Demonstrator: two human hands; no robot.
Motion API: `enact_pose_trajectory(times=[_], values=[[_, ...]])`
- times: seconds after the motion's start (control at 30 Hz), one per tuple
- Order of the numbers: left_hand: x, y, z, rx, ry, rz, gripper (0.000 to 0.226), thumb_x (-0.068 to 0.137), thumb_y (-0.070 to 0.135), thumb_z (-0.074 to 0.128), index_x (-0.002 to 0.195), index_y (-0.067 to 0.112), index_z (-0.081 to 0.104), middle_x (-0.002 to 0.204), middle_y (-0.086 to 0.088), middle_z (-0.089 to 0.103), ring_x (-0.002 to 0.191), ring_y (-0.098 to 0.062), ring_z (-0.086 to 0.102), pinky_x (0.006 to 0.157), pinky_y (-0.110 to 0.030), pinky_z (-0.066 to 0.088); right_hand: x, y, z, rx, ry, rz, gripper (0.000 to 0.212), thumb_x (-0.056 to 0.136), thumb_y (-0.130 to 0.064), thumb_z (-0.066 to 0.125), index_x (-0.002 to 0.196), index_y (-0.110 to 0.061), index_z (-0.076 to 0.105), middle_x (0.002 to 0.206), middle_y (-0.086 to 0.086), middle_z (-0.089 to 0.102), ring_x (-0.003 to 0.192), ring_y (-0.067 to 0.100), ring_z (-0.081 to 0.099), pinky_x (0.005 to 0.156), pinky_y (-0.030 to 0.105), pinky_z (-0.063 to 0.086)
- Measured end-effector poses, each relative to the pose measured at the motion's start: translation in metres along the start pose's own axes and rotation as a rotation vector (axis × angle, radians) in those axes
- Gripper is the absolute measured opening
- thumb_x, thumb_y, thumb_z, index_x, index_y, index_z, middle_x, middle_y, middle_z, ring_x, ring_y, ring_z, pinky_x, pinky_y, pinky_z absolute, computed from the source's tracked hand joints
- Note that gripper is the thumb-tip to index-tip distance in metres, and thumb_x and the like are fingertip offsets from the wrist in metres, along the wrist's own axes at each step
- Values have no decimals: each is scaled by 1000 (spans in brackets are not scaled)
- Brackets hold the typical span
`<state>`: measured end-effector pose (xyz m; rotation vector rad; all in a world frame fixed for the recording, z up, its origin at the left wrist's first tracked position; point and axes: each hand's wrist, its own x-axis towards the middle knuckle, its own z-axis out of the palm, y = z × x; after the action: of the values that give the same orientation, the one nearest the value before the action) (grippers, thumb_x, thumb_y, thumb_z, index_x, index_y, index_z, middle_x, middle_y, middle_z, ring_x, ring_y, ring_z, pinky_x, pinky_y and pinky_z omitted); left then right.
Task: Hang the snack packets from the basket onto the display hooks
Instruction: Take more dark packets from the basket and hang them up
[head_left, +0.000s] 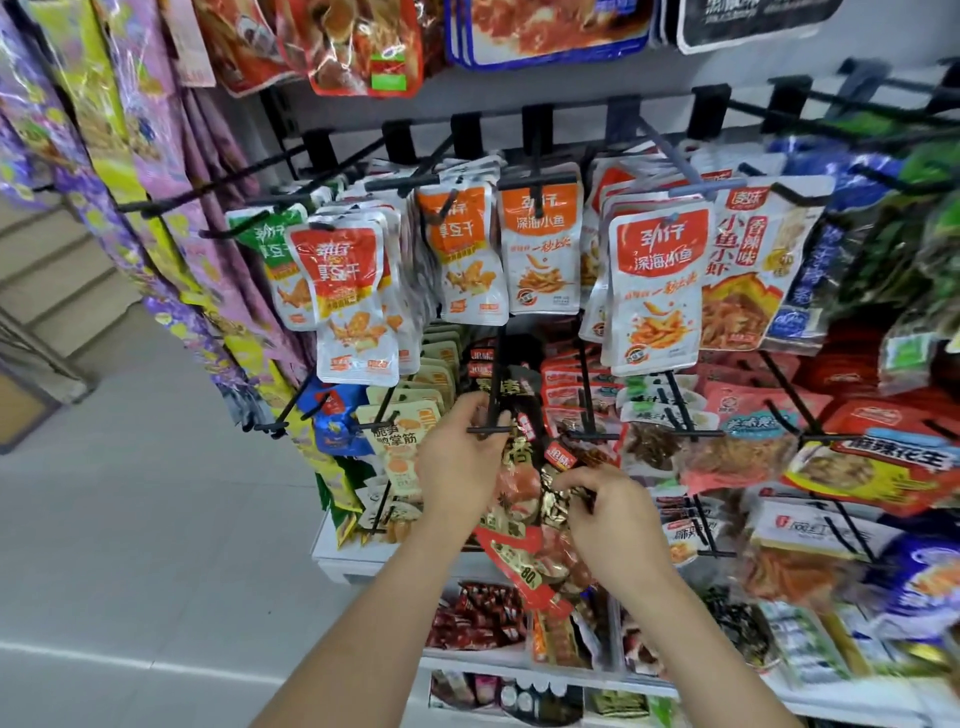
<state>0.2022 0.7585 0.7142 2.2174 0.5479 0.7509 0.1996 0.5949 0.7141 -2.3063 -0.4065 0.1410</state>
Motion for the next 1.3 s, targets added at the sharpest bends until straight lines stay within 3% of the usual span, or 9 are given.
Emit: enact_pose_trajectory(times=[0.17,0.3,0.43,0.57,0.73,0.83,0.97,1.13,1.3], values=[[22,-8,15,39,-84,16,31,90,20,63,121,22,61,97,3,69,87,-15,64,71,-22,47,-9,16,-20,-39,-11,8,32,90,0,56,94,-31,61,97,-9,63,45,-1,40,46,13,31],[30,-9,21,113,-81,63,30,90,25,63,119,21,56,83,0,66,71,-14,56,59,-23,39,-15,20,-33,-38,-22,-10,38,90,-6,62,94,-34,37,73,1,62,56,17,58,54,39,46],[25,1,19,35,-122,-53,10,91,16,59,101,17,60,73,8,56,67,-15,53,53,-19,35,-19,18,-43,56,0,7,39,89,-12,67,100,-35,37,111,8,68,86,31,67,68,45,54],[-22,13,-4,-304,-248,-243,12,92,26,62,82,26,68,74,-3,69,70,-28,65,67,-28,56,-17,19,-45,142,-9,69,39,88,-18,70,99,-39,40,120,-1,62,69,24,67,59,44,56],[-72,33,-29,-334,-553,-273,33,83,35,72,111,31,57,88,33,58,83,11,55,72,-9,44,-16,8,-42,183,-64,-27,38,85,-22,73,94,-42,42,112,-13,60,87,1,60,68,26,47],[-70,34,-34,-428,-483,-353,19,81,27,77,96,20,68,74,-1,74,54,-17,63,47,-27,48,-16,1,-39,172,-92,-45,33,82,-30,76,99,-39,49,109,-9,63,85,4,59,72,31,49],[-69,29,-43,-598,-310,-442,10,80,13,76,87,18,72,79,-8,75,68,-34,68,63,-46,55,-15,-4,-46,477,-253,63,27,85,-15,73,103,-31,62,96,-1,68,71,13,67,58,37,60],[-69,20,-54,-779,-211,-621,12,82,15,73,89,7,67,59,-3,60,37,-21,51,35,-24,41,-17,-1,-55,730,-361,149,14,88,-10,68,100,-15,72,103,5,71,77,9,67,52,26,56],[-73,14,-59,-892,-255,-619,18,76,20,74,91,13,73,91,-17,64,79,-37,57,71,-37,47,-23,-10,-40,895,-199,198,15,92,-6,61,100,-14,72,97,-3,74,82,3,68,53,31,59]])
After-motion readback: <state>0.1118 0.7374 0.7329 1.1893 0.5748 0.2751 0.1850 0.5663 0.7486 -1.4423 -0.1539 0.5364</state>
